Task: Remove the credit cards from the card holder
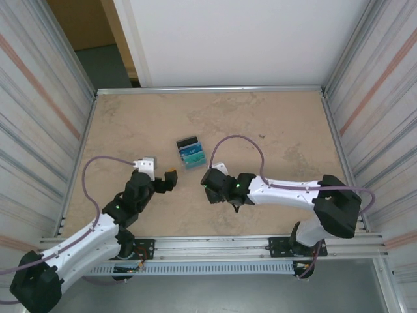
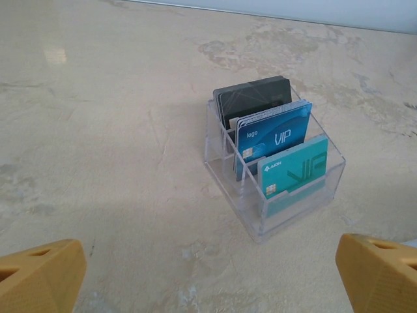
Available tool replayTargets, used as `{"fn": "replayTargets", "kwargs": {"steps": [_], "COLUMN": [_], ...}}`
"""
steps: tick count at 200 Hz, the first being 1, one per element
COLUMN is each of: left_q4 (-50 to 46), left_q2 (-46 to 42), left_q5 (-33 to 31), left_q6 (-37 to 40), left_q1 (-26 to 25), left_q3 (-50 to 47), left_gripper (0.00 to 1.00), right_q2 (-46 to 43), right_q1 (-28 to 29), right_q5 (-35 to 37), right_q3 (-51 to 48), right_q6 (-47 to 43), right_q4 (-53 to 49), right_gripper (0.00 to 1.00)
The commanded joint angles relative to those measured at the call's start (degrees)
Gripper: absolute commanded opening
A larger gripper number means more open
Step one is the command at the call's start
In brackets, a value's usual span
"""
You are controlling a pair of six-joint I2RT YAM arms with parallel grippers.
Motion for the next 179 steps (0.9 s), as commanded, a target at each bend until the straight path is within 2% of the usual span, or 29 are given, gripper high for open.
{"fn": "replayTargets", "kwargs": {"steps": [1,93,179], "left_q4": [-1.33,-1.44,-1.28], "left_q2": [-0.7,1.41,1.96], "left_q5": [-2.79,-2.91,-3.25], "left_q6": [-2.45,-3.2,-3.04], "left_q1": [-0.11,-0.08,-0.03], "left_q3": [0.04,0.59,0.7], "left_gripper": [0.99,0.99,0.99], "right_q2": [2.02,7.93,10.23], "right_q1": [0.54,-1.42,-3.37], "right_q5": [1.71,1.0,-3.28], "right_q3": [1.98,3.67,1.27], "right_q6": [1.7,2.67,3.9], "right_q4": [-1.28,-0.77,3.16], "right_gripper": [0.63,0.57,0.59]}}
